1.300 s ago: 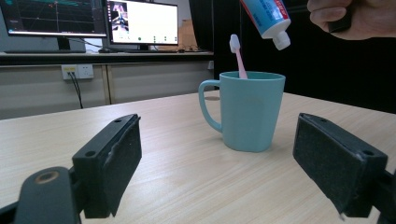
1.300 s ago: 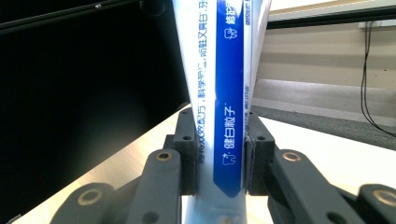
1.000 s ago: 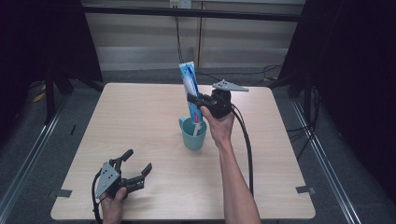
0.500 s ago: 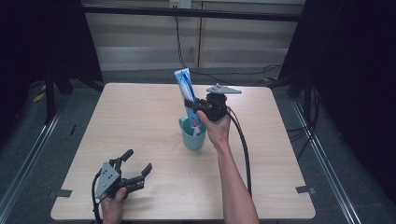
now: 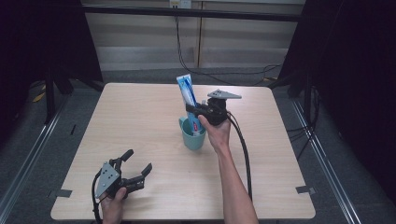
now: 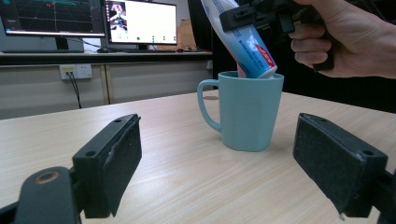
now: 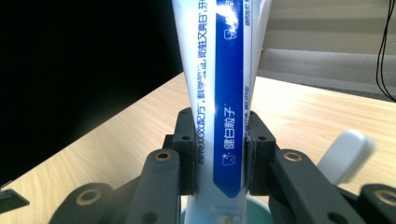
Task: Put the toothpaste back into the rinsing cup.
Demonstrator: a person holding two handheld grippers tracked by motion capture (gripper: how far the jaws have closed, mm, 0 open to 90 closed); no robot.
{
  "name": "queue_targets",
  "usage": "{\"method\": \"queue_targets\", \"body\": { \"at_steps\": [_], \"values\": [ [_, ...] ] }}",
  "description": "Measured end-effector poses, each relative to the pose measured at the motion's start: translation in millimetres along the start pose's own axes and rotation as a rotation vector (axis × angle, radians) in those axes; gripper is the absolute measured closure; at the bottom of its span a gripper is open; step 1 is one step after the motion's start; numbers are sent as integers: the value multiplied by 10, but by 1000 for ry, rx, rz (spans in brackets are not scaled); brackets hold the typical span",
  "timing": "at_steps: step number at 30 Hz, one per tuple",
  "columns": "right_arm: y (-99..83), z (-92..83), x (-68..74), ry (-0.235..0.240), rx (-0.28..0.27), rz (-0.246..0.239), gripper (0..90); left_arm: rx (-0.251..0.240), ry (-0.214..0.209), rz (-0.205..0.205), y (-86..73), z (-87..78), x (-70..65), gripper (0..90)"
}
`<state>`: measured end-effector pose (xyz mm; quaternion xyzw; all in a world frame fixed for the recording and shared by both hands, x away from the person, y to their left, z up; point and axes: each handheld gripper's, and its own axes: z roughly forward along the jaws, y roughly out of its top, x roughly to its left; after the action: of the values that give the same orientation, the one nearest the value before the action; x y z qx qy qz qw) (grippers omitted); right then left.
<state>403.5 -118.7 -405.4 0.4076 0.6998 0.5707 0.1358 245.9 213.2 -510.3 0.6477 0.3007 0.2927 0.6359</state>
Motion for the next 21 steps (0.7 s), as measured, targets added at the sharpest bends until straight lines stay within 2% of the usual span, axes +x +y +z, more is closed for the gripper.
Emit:
{"method": "queue_targets", "body": {
  "at_steps": [10,13,21],
  "values": [
    [-71,-14,23,7,18,-3,707,0,0,1,0,-1,0,155],
    [-89,-32,39,4,32,-23,704,0,0,1,0,0,0,155],
    [-162,-40,9,-6,43,-14,701,4,-1,1,1,-3,2,155]
  ]
}}
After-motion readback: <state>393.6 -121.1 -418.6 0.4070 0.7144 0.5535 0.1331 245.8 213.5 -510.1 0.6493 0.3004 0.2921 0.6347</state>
